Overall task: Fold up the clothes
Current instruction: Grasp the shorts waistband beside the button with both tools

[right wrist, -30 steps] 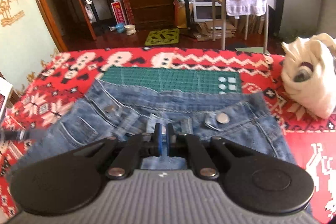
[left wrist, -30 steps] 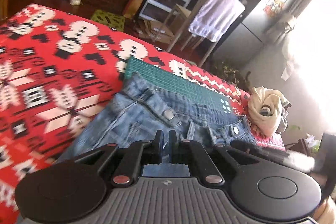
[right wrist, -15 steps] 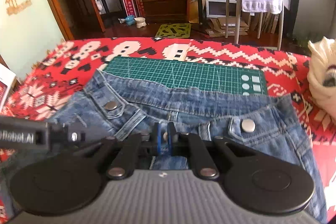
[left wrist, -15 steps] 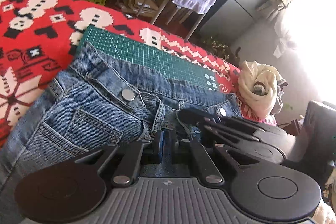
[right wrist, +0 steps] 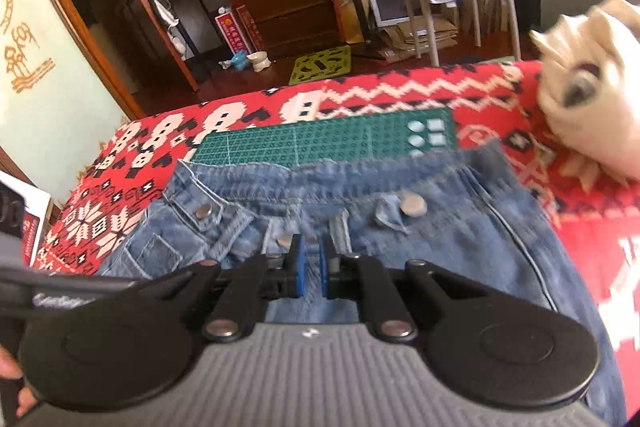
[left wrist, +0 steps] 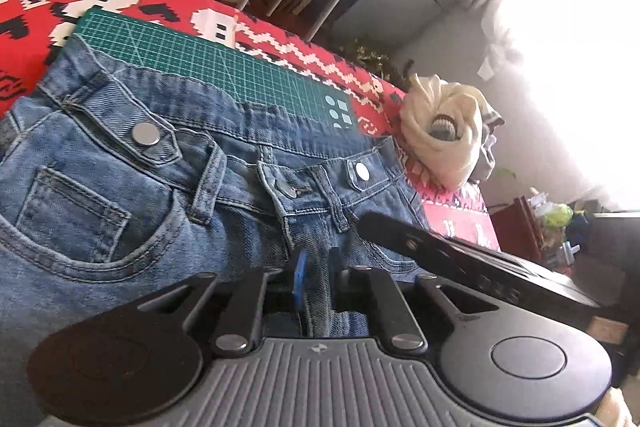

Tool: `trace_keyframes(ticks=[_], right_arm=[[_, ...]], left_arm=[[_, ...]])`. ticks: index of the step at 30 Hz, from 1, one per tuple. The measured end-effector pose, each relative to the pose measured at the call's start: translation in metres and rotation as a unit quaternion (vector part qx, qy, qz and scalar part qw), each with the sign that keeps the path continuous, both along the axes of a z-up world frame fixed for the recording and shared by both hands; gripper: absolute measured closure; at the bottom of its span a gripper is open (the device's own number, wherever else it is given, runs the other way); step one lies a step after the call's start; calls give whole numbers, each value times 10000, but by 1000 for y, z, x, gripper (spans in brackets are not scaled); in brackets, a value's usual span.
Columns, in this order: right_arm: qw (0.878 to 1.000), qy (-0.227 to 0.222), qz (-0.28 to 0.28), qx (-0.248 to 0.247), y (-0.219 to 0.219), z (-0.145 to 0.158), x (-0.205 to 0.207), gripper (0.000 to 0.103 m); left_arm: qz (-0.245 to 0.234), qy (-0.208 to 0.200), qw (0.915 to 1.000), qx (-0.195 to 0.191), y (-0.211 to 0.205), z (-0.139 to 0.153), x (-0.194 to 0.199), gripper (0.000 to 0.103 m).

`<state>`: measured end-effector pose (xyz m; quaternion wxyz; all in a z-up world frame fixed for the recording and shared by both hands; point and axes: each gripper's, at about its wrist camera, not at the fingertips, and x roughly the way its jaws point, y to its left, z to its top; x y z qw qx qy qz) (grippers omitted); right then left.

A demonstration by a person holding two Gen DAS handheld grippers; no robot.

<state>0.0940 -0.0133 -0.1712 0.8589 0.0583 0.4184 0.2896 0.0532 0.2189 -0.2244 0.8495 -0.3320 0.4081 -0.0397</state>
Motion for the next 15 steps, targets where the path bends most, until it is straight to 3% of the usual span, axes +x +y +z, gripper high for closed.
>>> trace_keyframes(ticks=[4,8,15], right_arm=[[9996,66,-167,218,-20,1,-16,93],[9986,206,-212,449,-34,-1,-31,93],[9950,459,-378,801,-51,-10,-45,93]], left_arm=[[187,69,9995,-224,7,-5,1,89],[464,188,9951,-855,19,-11,-3,89],[503,430,9878,-1407,20,-17,-18,84]])
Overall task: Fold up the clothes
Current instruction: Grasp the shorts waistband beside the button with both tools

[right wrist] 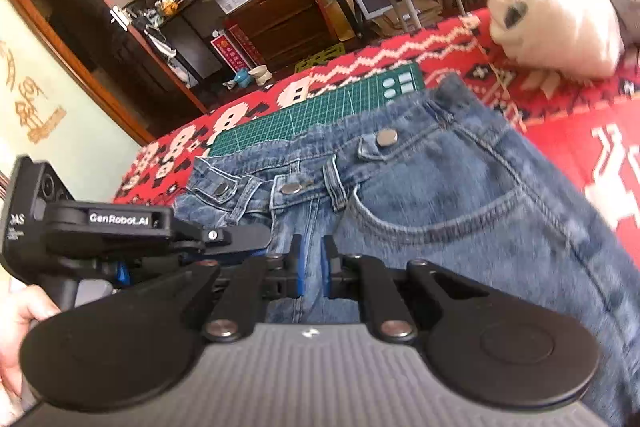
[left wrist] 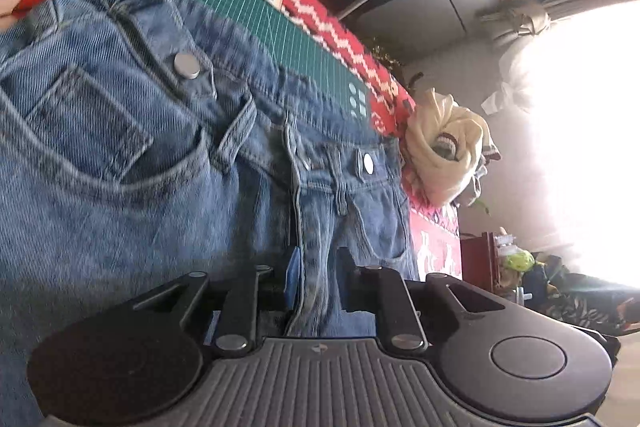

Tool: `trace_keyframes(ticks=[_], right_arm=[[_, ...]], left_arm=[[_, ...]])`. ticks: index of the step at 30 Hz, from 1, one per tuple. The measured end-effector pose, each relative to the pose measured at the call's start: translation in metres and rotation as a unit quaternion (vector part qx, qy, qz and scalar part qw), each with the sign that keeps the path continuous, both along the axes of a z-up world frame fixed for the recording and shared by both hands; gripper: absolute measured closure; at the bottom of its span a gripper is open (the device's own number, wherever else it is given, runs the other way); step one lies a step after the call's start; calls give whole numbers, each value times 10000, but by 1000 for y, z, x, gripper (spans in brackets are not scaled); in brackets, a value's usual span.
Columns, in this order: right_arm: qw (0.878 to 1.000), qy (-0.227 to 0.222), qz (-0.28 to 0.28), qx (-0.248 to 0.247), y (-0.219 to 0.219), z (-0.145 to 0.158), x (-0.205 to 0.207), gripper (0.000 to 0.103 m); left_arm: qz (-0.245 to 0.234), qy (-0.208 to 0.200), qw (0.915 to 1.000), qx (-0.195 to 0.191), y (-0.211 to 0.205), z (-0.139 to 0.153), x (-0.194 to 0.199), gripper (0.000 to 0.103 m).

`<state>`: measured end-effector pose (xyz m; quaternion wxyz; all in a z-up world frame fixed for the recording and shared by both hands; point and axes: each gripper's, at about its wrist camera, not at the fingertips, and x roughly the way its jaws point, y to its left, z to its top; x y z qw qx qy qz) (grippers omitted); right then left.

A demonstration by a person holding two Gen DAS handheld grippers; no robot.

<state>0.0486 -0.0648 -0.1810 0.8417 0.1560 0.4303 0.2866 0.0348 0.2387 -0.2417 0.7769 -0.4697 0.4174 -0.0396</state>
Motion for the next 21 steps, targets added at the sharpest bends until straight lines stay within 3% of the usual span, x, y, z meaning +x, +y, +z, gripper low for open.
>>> trace_keyframes(ticks=[4,7,11,15,16,17,19,21], right_arm=[[9999,82,-48,128,-6,-2,-5,92],[9997,117,-66,190,-10,-4,-8,92],[9996,113,-72,240,-8,-4,-11,92],[9995,150,-44,285,-4,-5,-12,92],[9994,147,-40,295,-4,-5,-12,92],[9994,143,-36,306,-4,-4,-12,92],[9994,131,-32,316,-4,-3,-13,92],[9994,123,-42,322,-4,-3,-12,92]], left_arm=[[24,51,10000,-52,-1,0,0,85],[50,-15,9997,246,-2,6,0,97],[-55,-162,9996,209,-4,9,1,97],[-43,-31,9977,673,-7,9,0,95],[15,13,9977,676,-6,7,-1,89],[86,58,9983,569,-3,4,-2,80],[216,44,9997,78,3,-4,-6,76],[243,57,9996,-109,4,-6,-6,76]])
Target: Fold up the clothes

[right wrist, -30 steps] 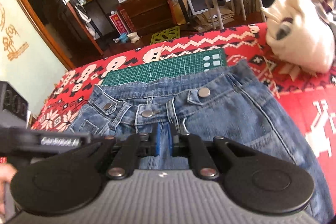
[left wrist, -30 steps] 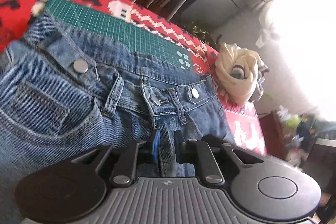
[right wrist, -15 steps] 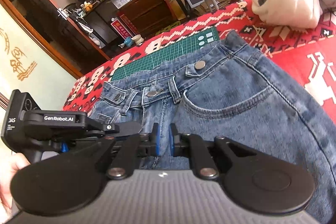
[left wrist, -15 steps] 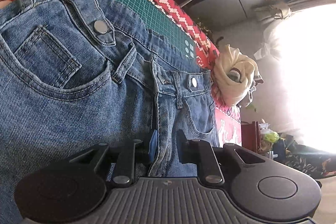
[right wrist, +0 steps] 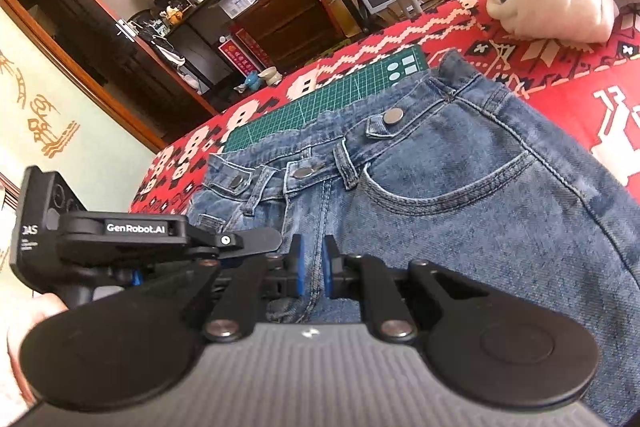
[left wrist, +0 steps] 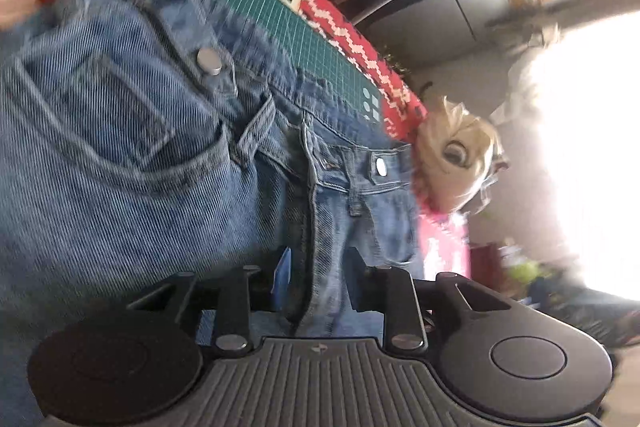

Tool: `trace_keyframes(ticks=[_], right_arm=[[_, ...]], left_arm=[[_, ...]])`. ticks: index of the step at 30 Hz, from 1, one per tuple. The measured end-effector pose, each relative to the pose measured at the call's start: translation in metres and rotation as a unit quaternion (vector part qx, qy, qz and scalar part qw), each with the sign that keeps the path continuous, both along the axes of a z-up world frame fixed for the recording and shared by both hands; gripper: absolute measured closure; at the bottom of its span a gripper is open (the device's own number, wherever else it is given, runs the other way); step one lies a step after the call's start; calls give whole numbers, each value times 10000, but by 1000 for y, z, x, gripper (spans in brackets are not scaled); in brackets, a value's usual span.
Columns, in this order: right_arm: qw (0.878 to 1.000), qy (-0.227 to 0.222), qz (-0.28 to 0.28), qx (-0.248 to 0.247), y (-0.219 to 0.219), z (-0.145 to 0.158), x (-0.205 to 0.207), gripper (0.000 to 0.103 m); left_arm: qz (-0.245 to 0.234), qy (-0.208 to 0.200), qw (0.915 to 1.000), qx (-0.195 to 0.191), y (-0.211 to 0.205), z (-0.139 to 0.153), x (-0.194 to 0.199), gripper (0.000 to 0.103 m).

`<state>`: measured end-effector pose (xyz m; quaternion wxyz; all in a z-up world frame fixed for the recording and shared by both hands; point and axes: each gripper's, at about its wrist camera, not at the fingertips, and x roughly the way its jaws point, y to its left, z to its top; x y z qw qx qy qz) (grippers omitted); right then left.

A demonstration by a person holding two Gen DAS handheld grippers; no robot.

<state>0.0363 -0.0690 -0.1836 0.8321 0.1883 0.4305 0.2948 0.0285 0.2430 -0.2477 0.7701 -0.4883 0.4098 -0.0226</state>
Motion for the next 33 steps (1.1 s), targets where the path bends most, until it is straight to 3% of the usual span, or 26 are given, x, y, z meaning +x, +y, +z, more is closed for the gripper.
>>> trace_keyframes(ticks=[6,11,17,19,21,25,29,33], right_arm=[[9999,104,-65,84,-4,-5,0,92],[9997,192,-45,141,-2,-11,-1,91],[9997,186,-35,148,1,-13,0,91],[9997,194,-42,137,2,-14,1,91],[9997,210,-42,117,3,-15,1,91],[9998,171,10,72,8,-14,2,91],[9999,36,129,-77,18,-10,4,91],[9977,-236,401,-492,38,-6,4,96]], left_arm=[[-278,-93,9994,-208,-4,5,-2,75],[-440,-42,9990,-61,-10,5,-3,75],[-241,-223,9990,319,-13,8,5,78],[-306,-242,9977,563,-16,10,10,83],[-437,-182,9938,1003,-22,14,13,97],[-649,-207,9827,1721,-33,26,13,97],[-984,-209,9636,2476,-49,33,15,97],[-981,-154,9602,2612,-51,30,17,97]])
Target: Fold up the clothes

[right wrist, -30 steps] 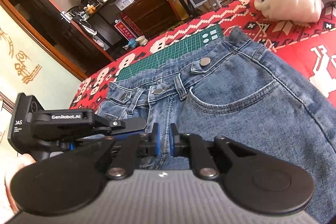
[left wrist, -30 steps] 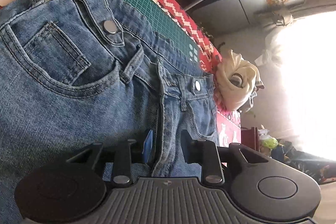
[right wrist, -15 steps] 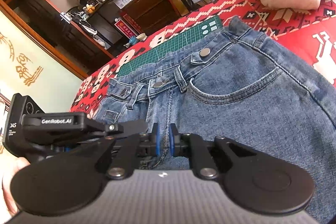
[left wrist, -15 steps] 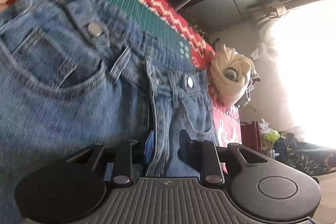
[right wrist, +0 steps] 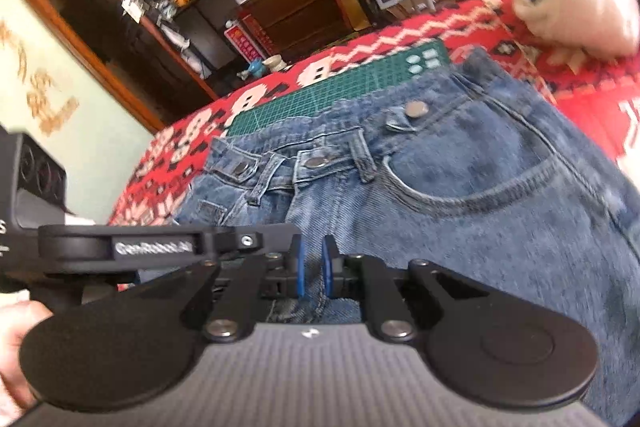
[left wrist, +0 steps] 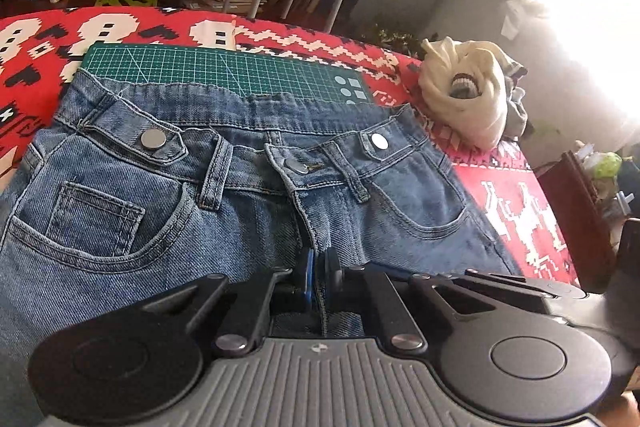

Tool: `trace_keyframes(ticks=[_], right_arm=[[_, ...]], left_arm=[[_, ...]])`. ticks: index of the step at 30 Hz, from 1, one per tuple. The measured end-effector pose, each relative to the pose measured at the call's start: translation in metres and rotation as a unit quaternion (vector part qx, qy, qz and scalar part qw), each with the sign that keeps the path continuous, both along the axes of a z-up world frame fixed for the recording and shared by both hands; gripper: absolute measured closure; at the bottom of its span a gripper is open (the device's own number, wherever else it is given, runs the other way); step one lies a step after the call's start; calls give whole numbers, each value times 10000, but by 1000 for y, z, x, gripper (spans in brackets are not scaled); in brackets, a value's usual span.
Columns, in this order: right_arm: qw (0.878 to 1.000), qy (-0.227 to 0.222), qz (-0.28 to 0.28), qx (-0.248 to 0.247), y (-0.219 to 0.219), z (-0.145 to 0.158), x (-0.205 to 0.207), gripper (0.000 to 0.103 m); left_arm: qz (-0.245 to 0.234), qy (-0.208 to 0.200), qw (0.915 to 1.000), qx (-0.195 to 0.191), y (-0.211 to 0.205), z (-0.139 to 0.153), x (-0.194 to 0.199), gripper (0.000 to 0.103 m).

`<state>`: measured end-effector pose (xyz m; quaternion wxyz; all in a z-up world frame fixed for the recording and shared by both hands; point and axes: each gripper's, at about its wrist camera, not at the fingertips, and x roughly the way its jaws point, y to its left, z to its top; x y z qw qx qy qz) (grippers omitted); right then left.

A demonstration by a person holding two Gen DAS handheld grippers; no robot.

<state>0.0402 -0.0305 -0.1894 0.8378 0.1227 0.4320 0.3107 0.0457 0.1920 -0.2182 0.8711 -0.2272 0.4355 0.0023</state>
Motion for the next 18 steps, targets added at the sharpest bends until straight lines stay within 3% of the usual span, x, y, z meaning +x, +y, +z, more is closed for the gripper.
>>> trace_keyframes(ticks=[8,15,18], right_arm=[[9949,-371,451,-822,28,-7,-7,100],[9974,-148,328,-624,22,-9,-2,101],[9985,-39,253,-489,18,-10,0,101]], left_arm=[[46,-52,10000,36,1,-4,-4,97],[-161,-202,9978,611,-6,-2,6,93],[-256,-274,9950,923,-10,-2,7,87]])
